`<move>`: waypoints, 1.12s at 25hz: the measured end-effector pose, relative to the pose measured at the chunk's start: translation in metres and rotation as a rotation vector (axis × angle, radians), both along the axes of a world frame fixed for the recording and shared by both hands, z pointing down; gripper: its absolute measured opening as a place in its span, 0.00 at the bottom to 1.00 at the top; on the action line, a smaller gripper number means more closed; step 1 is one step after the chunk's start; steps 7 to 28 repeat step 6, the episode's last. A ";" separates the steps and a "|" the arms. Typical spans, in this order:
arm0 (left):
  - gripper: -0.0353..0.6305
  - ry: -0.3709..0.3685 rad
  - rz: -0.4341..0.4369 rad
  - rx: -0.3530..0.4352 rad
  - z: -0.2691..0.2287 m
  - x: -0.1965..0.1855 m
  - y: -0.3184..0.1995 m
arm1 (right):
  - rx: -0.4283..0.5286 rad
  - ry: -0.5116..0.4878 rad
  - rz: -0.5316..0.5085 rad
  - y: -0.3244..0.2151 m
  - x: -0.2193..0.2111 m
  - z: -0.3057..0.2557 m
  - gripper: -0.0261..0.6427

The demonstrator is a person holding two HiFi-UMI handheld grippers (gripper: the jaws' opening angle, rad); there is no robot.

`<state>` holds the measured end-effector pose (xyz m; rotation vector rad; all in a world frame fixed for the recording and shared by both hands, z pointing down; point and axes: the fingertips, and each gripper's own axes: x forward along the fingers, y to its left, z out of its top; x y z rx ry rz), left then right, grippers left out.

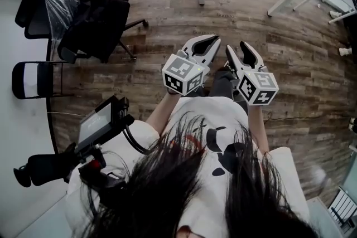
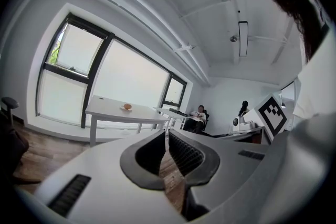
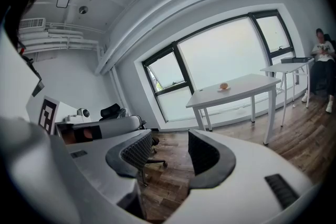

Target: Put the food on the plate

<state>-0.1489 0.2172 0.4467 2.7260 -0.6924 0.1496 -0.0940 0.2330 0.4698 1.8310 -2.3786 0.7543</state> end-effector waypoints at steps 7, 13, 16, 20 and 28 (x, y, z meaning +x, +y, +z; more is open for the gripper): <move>0.06 -0.010 0.011 0.013 -0.004 0.006 -0.002 | -0.004 0.003 0.008 0.003 0.006 0.000 0.38; 0.06 -0.010 0.011 0.013 -0.004 0.006 -0.002 | -0.004 0.003 0.008 0.003 0.006 0.000 0.38; 0.06 -0.010 0.011 0.013 -0.004 0.006 -0.002 | -0.004 0.003 0.008 0.003 0.006 0.000 0.38; 0.06 -0.010 0.011 0.013 -0.004 0.006 -0.002 | -0.004 0.003 0.008 0.003 0.006 0.000 0.38; 0.06 -0.010 0.011 0.013 -0.004 0.006 -0.002 | -0.004 0.003 0.008 0.003 0.006 0.000 0.38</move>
